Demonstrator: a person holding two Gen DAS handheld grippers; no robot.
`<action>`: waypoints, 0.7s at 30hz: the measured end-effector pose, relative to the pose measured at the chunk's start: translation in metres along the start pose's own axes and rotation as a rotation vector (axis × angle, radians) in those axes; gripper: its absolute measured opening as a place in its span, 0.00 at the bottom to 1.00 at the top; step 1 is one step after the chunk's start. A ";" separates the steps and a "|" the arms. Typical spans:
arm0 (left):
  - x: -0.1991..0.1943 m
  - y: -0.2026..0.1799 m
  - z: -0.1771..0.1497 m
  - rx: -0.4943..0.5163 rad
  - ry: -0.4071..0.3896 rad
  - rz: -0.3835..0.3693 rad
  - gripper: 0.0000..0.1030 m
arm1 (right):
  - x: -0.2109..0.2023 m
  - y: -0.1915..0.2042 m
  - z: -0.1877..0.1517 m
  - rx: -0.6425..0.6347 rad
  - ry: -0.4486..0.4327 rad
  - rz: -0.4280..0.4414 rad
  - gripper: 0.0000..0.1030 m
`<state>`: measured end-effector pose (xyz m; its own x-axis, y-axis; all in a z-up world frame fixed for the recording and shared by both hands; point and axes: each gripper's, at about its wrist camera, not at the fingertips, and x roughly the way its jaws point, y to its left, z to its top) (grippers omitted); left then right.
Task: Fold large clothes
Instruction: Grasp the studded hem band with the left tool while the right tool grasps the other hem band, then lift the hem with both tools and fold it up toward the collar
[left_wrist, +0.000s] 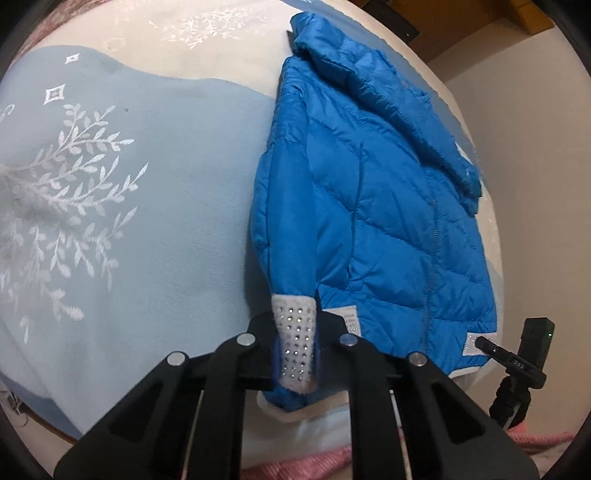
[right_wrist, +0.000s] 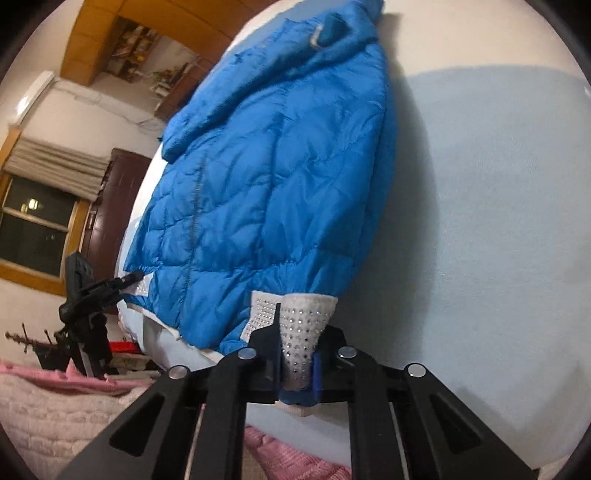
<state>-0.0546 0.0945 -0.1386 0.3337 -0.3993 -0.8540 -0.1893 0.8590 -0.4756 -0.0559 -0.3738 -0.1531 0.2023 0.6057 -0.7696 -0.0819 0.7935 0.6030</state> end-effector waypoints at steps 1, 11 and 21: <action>-0.002 0.001 -0.004 0.001 0.006 -0.003 0.10 | -0.002 0.000 -0.002 -0.004 0.009 -0.002 0.11; 0.026 0.025 -0.027 -0.060 0.070 -0.008 0.13 | 0.018 -0.030 -0.010 0.096 0.075 -0.008 0.11; -0.003 0.010 -0.013 -0.025 0.039 -0.081 0.10 | -0.009 -0.014 -0.001 0.076 0.016 0.064 0.10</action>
<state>-0.0701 0.1004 -0.1434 0.3122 -0.4798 -0.8199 -0.1864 0.8154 -0.5481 -0.0574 -0.3904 -0.1551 0.1832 0.6565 -0.7317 -0.0194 0.7466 0.6650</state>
